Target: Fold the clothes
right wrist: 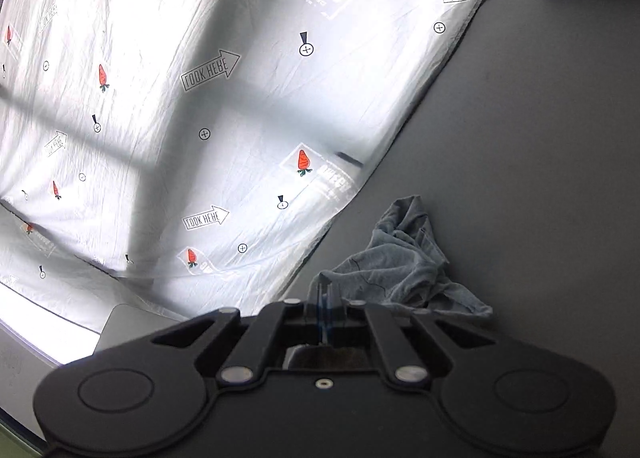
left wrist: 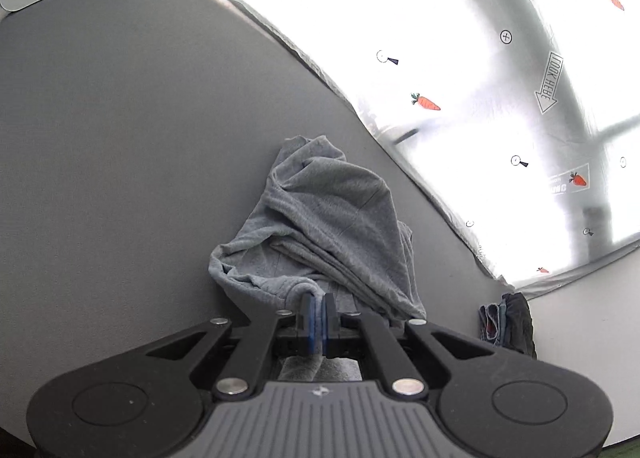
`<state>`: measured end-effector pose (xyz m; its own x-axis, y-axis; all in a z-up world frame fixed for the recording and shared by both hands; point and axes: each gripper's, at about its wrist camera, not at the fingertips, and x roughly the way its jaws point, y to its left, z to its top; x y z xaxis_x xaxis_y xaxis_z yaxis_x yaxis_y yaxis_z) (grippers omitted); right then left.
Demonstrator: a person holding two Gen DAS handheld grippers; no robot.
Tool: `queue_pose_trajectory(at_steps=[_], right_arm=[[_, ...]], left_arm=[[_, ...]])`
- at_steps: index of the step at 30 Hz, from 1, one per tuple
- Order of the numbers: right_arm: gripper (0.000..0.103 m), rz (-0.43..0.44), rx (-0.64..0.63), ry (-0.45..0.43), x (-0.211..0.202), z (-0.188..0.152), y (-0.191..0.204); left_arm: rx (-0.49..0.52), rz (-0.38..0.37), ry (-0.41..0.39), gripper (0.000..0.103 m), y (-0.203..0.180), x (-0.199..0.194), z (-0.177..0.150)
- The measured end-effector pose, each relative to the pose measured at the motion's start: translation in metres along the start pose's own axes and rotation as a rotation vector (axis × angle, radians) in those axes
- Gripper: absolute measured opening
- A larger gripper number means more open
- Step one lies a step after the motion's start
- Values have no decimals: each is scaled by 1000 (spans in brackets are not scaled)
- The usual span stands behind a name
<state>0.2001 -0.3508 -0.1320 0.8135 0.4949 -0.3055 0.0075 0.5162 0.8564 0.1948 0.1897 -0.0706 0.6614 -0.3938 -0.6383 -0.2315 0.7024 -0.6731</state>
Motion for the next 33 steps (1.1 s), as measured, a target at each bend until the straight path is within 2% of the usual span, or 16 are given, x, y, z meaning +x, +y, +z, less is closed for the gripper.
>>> queue_pose_trajectory(at_steps=[4, 8, 10, 13, 16, 18, 21, 22, 24, 25, 27, 28, 29, 30, 32, 33], right_arm=[[2, 37, 7, -76, 16, 23, 14], [2, -11, -73, -130, 38, 47, 31], [2, -1, -88, -155, 53, 60, 36], [0, -34, -122, -197, 78, 80, 42], [0, -81, -167, -215, 109, 103, 44], [0, -123, -203, -213, 134, 118, 44], [2, -250, -264, -153, 173, 133, 38], [5, -298, -279, -130, 184, 135, 35], [15, -371, -297, -87, 197, 134, 26], [26, -397, -306, -61, 202, 131, 21], [42, -411, -330, -3, 208, 123, 9], [48, -423, -332, 28, 213, 118, 1], [50, -434, -319, 62, 218, 113, -8], [52, -445, -306, 96, 223, 109, -18], [59, -444, -268, 143, 233, 102, -34], [61, -436, -249, 158, 238, 99, -40]], left_arm=[[-24, -24, -43, 2, -4, 8, 24], [-53, -56, -82, 2, -9, 18, 48], [-55, -58, -103, 2, -12, 28, 59], [-59, -54, -118, 2, -13, 50, 79], [-60, -48, -95, 2, -14, 88, 104], [-44, -22, -83, 2, -10, 120, 118], [39, 112, -28, 4, -9, 179, 141], [57, 156, -10, 8, -9, 195, 148], [68, 184, -19, 16, -7, 209, 161], [81, 184, -33, 19, -7, 212, 166], [145, 198, -88, 40, -9, 209, 173], [185, 221, -121, 45, -11, 206, 173], [220, 238, -138, 54, -11, 206, 173], [247, 250, -133, 65, -11, 210, 172], [286, 244, -83, 75, -9, 222, 168], [310, 232, -37, 75, -7, 232, 164]])
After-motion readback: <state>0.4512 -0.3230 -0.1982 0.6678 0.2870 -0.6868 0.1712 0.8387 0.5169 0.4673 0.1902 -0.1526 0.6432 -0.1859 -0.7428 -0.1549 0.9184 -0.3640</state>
